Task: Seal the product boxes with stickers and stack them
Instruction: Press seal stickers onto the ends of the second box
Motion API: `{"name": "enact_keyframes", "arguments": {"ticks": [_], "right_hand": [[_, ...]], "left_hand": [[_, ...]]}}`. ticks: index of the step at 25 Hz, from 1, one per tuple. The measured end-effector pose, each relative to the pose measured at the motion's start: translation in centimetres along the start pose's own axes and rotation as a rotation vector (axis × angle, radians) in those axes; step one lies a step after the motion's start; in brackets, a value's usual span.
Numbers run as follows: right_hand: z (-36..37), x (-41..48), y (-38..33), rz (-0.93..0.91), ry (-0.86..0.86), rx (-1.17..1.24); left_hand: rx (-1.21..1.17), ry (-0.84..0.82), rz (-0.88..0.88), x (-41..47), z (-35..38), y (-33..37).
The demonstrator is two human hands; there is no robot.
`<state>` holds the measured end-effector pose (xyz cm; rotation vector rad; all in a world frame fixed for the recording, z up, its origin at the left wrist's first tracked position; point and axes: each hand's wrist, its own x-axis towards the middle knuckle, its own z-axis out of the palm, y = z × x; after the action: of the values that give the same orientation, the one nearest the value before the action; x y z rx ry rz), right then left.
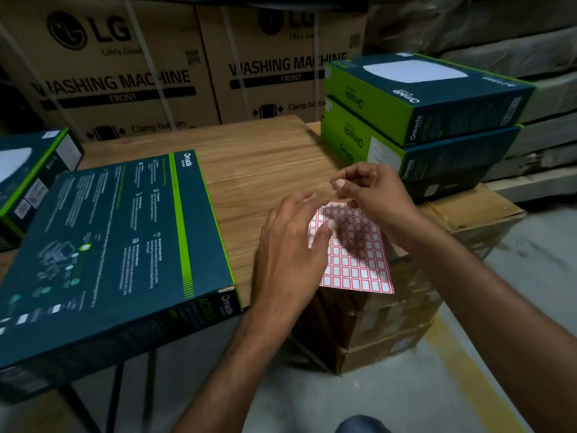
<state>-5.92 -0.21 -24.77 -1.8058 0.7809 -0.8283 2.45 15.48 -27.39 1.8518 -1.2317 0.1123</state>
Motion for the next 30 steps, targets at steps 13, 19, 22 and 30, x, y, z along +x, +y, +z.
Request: {"name": "enact_keyframes", "arguments": {"ticks": [13,19,22,30], "right_hand": [[2.1,-14.5,-9.3,0.344,-0.265,0.819],[4.2,-18.2,-11.1,0.601,-0.508,1.184],[5.9,-19.5,-12.0,0.568,-0.528,1.146],[9.7,-21.8,-13.4,0.496,-0.607,1.010]], "left_hand": [[-0.533,0.208,-0.073,-6.3,-12.8,3.1],[-0.754,0.224,-0.242,-10.5,-18.5,1.4],[-0.777,0.257,-0.264,-12.2,-21.0,0.2],[-1.009,0.237,-0.373,-14.8,-25.2,-1.9]]}}
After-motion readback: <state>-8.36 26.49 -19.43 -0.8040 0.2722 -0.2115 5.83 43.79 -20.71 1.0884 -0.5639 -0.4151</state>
